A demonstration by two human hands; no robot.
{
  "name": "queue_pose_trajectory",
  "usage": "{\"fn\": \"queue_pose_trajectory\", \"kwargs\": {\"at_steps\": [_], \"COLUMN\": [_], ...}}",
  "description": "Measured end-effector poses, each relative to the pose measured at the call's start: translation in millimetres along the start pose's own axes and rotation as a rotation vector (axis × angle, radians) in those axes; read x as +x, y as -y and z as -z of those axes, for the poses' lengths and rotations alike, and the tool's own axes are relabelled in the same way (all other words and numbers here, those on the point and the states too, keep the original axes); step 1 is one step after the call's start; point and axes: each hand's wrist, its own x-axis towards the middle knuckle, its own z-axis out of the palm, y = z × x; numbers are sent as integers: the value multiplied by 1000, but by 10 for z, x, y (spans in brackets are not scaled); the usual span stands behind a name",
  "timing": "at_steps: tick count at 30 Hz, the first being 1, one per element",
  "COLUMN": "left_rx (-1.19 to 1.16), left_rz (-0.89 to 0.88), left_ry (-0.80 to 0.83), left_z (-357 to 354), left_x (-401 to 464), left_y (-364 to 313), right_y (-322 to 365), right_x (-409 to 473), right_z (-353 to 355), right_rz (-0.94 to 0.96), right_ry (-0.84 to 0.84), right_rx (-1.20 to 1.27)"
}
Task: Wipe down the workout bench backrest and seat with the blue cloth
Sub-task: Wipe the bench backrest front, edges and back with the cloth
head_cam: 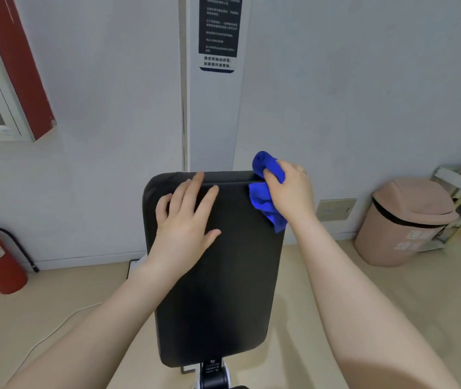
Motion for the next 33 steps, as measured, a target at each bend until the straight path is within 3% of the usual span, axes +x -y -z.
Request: {"fn": "queue_pose_trajectory", "kwargs": {"at_steps": [4,7,10,20,24,30,33], "left_rx": [161,216,227,229,244,191,181], "left_rz": [64,73,96,136,114,100,100], "left_ry": [82,93,102,34,13,3,2], "left_z": [20,-10,-64,-153,-177,-226,-220], "left_x": [42,55,51,6,4,0,6], "left_y": [-92,-122,-146,-150,-128,-80,-69], "right_y": [-278,-591,-694,-271,-630,-1029,-902], "right_x": [-63,-279,-425,49,-159,-608,-565], "right_z": [60,-67,-169,162,-103,-395,-340], "right_rz": [-479,-851,-1036,-614,-760,-1047,-997], "right_ry": [59,221,304,163,178,325,218], "right_rx": [572,621,774,984,1008,750,838]}}
